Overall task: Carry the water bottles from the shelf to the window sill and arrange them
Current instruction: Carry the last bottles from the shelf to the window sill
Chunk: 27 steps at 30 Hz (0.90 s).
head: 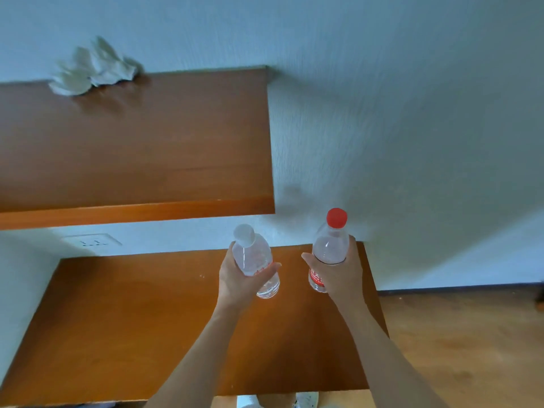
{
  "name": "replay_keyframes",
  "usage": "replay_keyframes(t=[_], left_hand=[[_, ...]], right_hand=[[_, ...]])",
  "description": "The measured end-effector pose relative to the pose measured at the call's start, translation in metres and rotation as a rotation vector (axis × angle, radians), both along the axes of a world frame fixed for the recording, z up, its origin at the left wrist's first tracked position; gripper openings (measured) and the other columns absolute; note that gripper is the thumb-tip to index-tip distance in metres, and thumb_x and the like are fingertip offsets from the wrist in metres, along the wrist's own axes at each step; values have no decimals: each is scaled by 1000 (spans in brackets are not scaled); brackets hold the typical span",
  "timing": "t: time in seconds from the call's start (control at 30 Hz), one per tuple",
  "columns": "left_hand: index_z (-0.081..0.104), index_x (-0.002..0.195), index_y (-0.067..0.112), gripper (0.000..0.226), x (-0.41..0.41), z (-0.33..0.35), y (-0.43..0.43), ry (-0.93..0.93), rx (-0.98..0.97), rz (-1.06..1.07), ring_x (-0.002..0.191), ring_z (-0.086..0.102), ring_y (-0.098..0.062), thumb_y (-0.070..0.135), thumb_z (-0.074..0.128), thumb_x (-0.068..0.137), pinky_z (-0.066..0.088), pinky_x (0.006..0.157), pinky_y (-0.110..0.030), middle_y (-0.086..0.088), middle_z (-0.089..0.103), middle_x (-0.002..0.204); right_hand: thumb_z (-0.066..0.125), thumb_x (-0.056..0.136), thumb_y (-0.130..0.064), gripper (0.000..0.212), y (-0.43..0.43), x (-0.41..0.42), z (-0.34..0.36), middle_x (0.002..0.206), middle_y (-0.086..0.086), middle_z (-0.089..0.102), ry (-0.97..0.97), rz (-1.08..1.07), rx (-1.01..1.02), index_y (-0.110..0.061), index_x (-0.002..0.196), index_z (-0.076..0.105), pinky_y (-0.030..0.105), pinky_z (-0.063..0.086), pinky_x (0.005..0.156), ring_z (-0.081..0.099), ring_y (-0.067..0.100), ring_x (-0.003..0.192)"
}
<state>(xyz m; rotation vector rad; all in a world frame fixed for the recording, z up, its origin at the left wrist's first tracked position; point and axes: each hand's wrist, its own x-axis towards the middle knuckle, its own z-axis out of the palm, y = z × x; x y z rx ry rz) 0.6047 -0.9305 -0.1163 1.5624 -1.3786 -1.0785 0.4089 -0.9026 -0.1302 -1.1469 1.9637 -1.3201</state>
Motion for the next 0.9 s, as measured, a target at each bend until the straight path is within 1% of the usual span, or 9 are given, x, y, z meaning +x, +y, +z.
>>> replay_keyframes(t=[0.13,0.27,0.47,0.57,0.63,0.7,0.8,0.87,0.9], left_hand=[[53,128,26,81,13,27,16,70,-32,-35,105,65,-17,53,84,57,56,84,-30,6,66,112],[56,123,24,73,30,42,29,100,-63,-119,103,68,-19,48,85,60,59,84,-30,5,69,108],[56,123,26,76,68,52,52,107,-96,-104,102,67,-18,51,86,58,54,69,-13,8,68,107],[52,128,27,89,97,54,66,72,-106,-59,105,65,-19,64,83,53,55,74,-16,8,65,114],[51,130,25,92,118,56,76,50,-117,-3,108,64,-20,66,82,54,58,84,-26,5,64,117],[50,129,24,90,141,60,91,41,-140,75,106,65,-20,66,82,56,59,85,-29,4,64,115],[51,125,20,81,168,71,114,38,-204,210,101,66,-19,61,79,61,60,80,-26,2,64,109],[52,123,16,73,181,77,133,26,-238,319,99,66,-19,52,80,66,61,80,-29,-1,64,106],[52,122,15,70,187,79,144,15,-245,372,98,66,-21,47,81,67,61,81,-32,-2,65,106]], right_hand=[[81,66,-61,74,20,19,34,102,-38,42,38,-65,-106,-41,122,37,-13,30,68,53,-18,96],[89,66,-39,68,37,36,51,103,-34,43,87,-68,-188,-42,116,43,-16,25,68,42,-33,107],[92,67,-27,69,53,65,57,104,-34,46,63,-11,-220,-46,113,44,-13,30,67,45,-30,106],[92,67,-28,68,55,87,50,103,-32,47,33,59,-191,-49,110,44,-12,32,66,43,-33,104],[92,67,-31,67,55,103,44,101,-32,48,18,134,-152,-51,108,43,-7,39,63,49,-26,102],[92,66,-37,67,54,123,41,102,-30,52,-3,265,-107,-51,110,44,0,42,63,57,-9,102],[87,63,-50,77,50,150,36,112,-17,60,-8,479,-100,-36,128,49,17,51,84,62,13,105],[83,62,-56,85,47,167,37,118,-13,62,-1,617,-117,-27,134,50,24,55,89,62,13,108],[82,62,-58,84,47,176,39,118,-18,62,-15,684,-123,-31,135,50,21,55,88,62,9,109]])
